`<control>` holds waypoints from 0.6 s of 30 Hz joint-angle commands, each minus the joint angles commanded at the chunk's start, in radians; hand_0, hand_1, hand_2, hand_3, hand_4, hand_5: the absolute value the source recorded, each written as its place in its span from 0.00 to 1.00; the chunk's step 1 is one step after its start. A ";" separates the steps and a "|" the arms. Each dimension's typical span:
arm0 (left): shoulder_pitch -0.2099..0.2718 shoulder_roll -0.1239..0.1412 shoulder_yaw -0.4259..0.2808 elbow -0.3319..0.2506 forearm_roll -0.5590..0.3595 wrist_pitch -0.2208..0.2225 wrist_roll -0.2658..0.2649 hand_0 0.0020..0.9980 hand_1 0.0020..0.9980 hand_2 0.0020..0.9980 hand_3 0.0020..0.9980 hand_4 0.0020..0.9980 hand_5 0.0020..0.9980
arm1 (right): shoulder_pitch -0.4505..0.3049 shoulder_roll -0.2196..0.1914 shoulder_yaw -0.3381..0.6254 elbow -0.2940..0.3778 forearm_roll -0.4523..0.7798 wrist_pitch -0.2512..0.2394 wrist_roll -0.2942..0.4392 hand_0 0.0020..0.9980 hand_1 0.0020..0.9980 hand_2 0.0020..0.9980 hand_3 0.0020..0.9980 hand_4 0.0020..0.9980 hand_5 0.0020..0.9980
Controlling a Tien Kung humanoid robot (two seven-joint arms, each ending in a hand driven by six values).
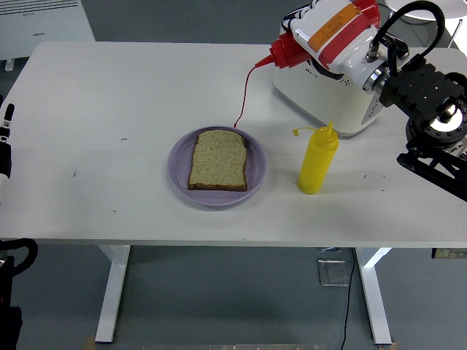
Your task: Pick up the cup,pour liquid into bread,place the cup on the desk
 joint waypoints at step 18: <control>-0.001 0.000 -0.002 0.000 -0.001 0.000 -0.001 0.81 0.74 0.74 0.73 0.48 1.00 | -0.006 0.002 0.050 0.013 0.000 -0.004 -0.018 0.22 0.31 0.41 0.49 0.36 0.05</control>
